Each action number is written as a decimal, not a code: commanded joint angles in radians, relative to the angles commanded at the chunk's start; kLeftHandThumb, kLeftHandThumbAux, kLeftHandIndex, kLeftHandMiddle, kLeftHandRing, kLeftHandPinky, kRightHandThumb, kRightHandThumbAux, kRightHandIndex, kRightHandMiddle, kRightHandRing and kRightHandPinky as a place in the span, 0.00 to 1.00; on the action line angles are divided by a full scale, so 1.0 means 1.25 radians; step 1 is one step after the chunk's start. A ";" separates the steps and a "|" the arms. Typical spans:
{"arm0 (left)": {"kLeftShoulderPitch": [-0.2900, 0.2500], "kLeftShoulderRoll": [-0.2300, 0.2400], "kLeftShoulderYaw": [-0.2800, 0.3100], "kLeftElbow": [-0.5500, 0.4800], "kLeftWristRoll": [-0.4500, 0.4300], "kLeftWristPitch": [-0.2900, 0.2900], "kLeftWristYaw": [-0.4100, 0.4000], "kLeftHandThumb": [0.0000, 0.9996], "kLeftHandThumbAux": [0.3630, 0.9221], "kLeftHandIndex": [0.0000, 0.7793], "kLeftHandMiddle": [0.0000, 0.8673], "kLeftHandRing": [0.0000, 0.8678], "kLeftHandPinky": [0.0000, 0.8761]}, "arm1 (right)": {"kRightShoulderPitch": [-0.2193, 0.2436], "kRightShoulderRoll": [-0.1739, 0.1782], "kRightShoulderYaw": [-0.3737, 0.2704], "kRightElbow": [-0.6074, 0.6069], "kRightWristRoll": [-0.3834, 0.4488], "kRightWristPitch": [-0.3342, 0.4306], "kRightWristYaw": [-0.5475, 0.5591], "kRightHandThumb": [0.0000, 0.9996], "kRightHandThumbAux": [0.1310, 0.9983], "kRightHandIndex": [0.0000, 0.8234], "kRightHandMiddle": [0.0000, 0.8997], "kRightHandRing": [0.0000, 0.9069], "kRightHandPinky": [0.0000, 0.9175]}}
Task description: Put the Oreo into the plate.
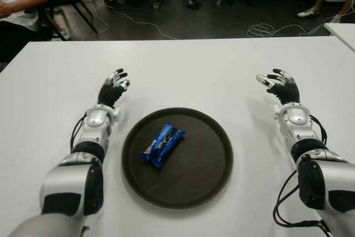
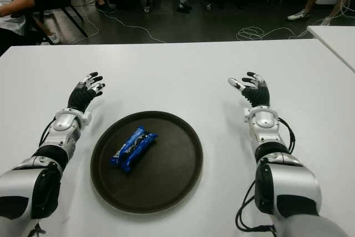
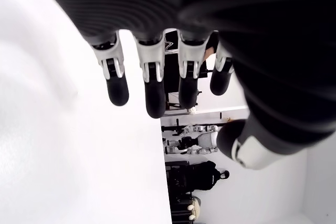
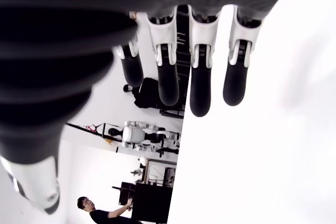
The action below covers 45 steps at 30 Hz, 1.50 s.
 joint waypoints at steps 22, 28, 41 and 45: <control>0.001 0.007 0.002 0.000 -0.002 -0.004 -0.015 0.10 0.51 0.08 0.16 0.16 0.15 | 0.007 0.017 0.055 -0.002 -0.065 -0.046 -0.042 0.00 0.59 0.22 0.27 0.29 0.31; -0.001 0.006 0.004 0.001 -0.004 0.000 -0.013 0.08 0.49 0.08 0.16 0.16 0.15 | 0.009 0.017 0.071 -0.002 -0.079 -0.052 -0.048 0.00 0.58 0.22 0.27 0.29 0.31; 0.000 0.004 0.001 0.000 -0.001 -0.006 -0.005 0.09 0.46 0.08 0.16 0.15 0.14 | 0.010 0.017 0.087 -0.002 -0.098 -0.058 -0.065 0.00 0.56 0.21 0.26 0.28 0.30; 0.000 0.003 0.002 0.000 -0.002 -0.004 -0.004 0.10 0.47 0.07 0.16 0.15 0.14 | 0.010 0.018 0.090 -0.002 -0.099 -0.059 -0.068 0.00 0.57 0.22 0.27 0.29 0.31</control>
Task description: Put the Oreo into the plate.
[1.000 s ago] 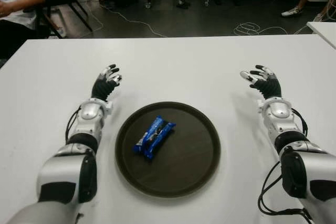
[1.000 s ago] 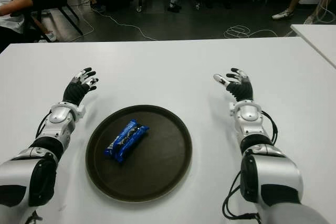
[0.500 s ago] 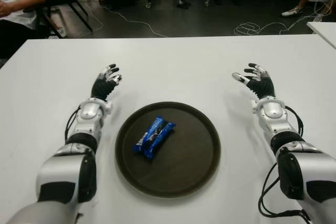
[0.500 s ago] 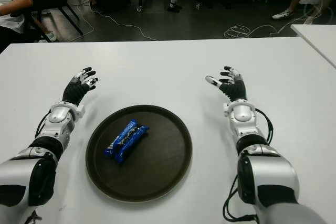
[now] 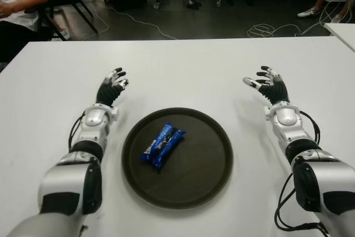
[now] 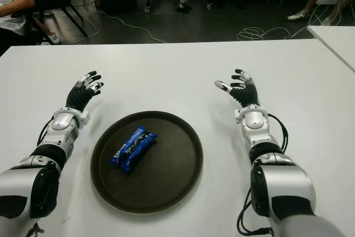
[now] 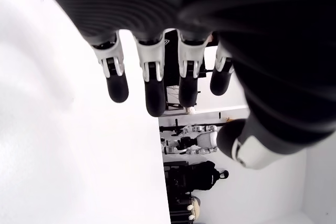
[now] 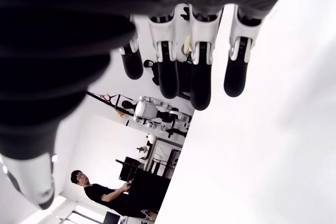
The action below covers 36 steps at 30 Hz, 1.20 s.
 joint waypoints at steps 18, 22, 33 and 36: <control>-0.002 -0.001 -0.002 0.000 0.001 0.005 0.001 0.11 0.48 0.09 0.16 0.16 0.17 | -0.002 -0.001 0.014 0.000 -0.002 0.002 -0.001 0.00 0.58 0.21 0.26 0.28 0.29; -0.004 0.000 -0.005 0.002 0.006 0.010 0.011 0.11 0.50 0.10 0.18 0.17 0.17 | -0.003 0.000 0.015 0.001 0.000 0.006 -0.001 0.00 0.58 0.22 0.27 0.29 0.29; -0.001 0.000 -0.008 0.001 0.006 0.002 0.009 0.09 0.46 0.08 0.15 0.15 0.14 | -0.003 0.001 0.021 0.001 -0.003 0.004 -0.002 0.00 0.59 0.22 0.27 0.29 0.30; -0.002 0.001 -0.008 0.001 0.005 0.003 0.007 0.09 0.46 0.08 0.15 0.15 0.14 | -0.003 0.002 0.021 0.000 0.000 0.002 0.001 0.00 0.60 0.22 0.28 0.29 0.30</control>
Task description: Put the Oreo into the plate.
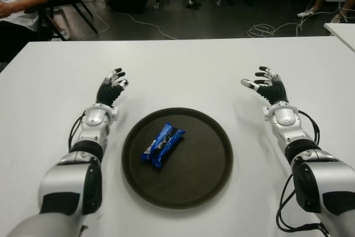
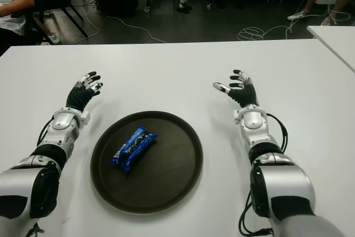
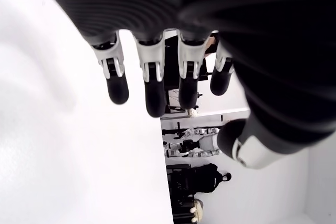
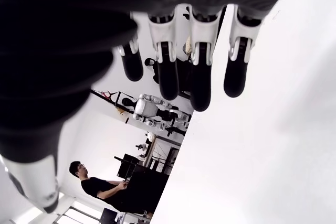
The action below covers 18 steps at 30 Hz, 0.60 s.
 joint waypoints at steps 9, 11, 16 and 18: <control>-0.002 0.001 0.000 0.003 -0.001 0.008 -0.001 0.09 0.46 0.09 0.16 0.16 0.16 | 0.001 -0.001 0.005 -0.001 -0.003 -0.006 0.000 0.00 0.59 0.22 0.28 0.30 0.31; -0.003 0.002 -0.001 0.004 0.000 0.009 0.000 0.09 0.46 0.09 0.17 0.16 0.16 | 0.001 -0.001 0.008 -0.001 -0.006 -0.006 -0.002 0.00 0.58 0.21 0.28 0.30 0.31; -0.002 0.002 -0.001 0.004 0.000 0.008 0.003 0.09 0.47 0.08 0.16 0.15 0.15 | 0.002 -0.001 0.013 -0.001 -0.011 -0.009 -0.007 0.00 0.57 0.21 0.28 0.29 0.30; -0.003 0.001 -0.001 0.004 0.000 0.008 0.003 0.10 0.47 0.08 0.15 0.15 0.14 | 0.002 -0.001 0.012 -0.001 -0.012 -0.009 -0.008 0.00 0.57 0.21 0.28 0.29 0.30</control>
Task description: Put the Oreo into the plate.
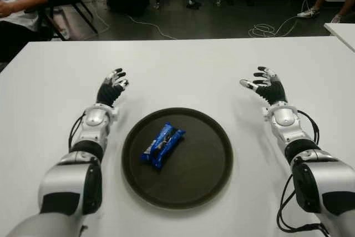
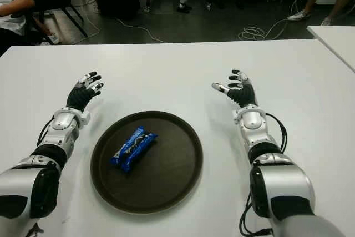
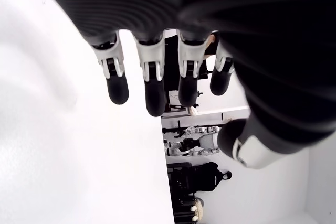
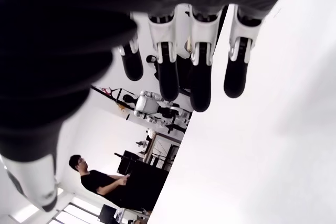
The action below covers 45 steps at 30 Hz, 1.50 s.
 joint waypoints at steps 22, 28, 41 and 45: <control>0.017 -0.003 0.006 -0.010 -0.011 -0.037 -0.039 0.10 0.45 0.07 0.14 0.14 0.14 | 0.003 0.006 -0.004 -0.002 0.001 -0.007 -0.006 0.00 0.59 0.21 0.27 0.29 0.30; 0.024 -0.008 0.003 -0.016 -0.011 -0.059 -0.043 0.09 0.45 0.07 0.14 0.14 0.14 | 0.006 0.008 -0.003 -0.005 0.001 -0.023 -0.005 0.00 0.57 0.21 0.27 0.29 0.30; 0.036 -0.018 0.004 -0.025 -0.019 -0.089 -0.054 0.08 0.52 0.07 0.13 0.13 0.13 | 0.015 0.011 0.003 -0.011 -0.006 -0.058 -0.013 0.00 0.59 0.21 0.27 0.29 0.31; 0.039 -0.021 0.003 -0.028 -0.021 -0.092 -0.051 0.07 0.50 0.06 0.13 0.13 0.13 | 0.016 0.012 0.003 -0.012 -0.004 -0.059 -0.014 0.00 0.59 0.21 0.27 0.29 0.31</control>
